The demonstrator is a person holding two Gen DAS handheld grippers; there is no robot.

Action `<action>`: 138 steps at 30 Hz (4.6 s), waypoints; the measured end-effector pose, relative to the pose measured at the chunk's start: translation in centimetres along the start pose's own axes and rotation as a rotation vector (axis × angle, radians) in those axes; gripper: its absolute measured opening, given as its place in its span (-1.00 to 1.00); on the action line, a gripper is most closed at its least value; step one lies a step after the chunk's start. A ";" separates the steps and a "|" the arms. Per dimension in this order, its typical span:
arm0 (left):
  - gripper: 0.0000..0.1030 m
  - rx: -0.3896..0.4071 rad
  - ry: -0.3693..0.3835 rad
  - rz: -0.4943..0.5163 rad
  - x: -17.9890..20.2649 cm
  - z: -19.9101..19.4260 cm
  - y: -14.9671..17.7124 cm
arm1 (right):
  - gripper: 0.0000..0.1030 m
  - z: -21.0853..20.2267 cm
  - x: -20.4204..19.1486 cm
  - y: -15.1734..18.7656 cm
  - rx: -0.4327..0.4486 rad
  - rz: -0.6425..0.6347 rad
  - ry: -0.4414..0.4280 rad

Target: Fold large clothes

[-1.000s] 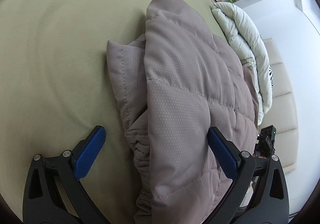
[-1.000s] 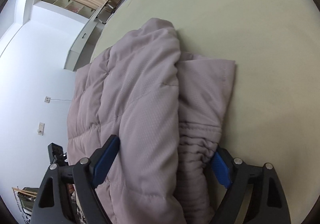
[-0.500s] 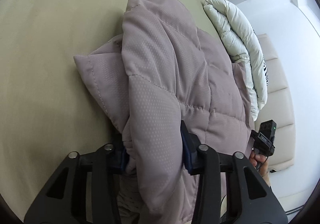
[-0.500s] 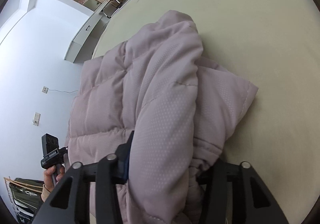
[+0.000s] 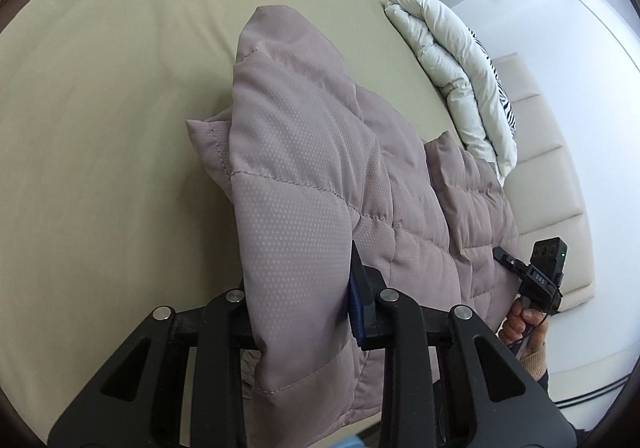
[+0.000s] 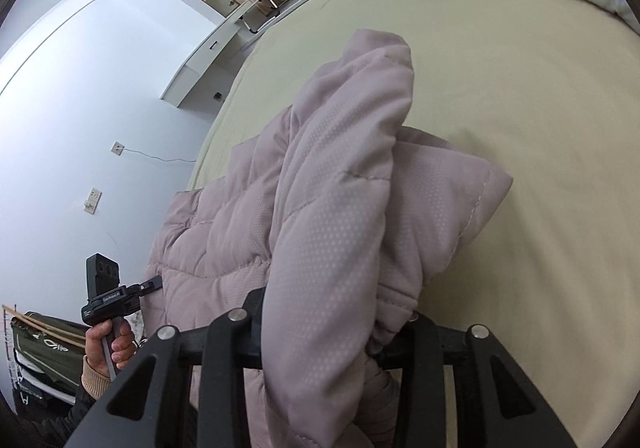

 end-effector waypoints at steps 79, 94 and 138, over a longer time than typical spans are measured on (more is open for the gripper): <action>1.00 0.341 -0.567 0.240 11.2 -4.0 18.4 | 1.00 -8.3 -17.9 15.8 0.241 -0.285 0.705; 1.00 0.316 -0.592 0.247 10.8 -3.5 18.5 | 1.00 -7.1 -17.4 16.5 0.188 -0.277 0.698; 1.00 0.311 -0.625 0.256 10.7 -2.8 18.3 | 1.00 -6.3 -16.6 16.7 0.157 -0.284 0.695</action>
Point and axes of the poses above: each gripper's, at about its wrist camera, not at the fingertips, and z roughly the way its jaws point, x to its right, y to its underside, the point moved 5 cm from there along z, roughly the way its jaws point, and after that the axes turned 2 degrees about -z, right-handed, at the moved point
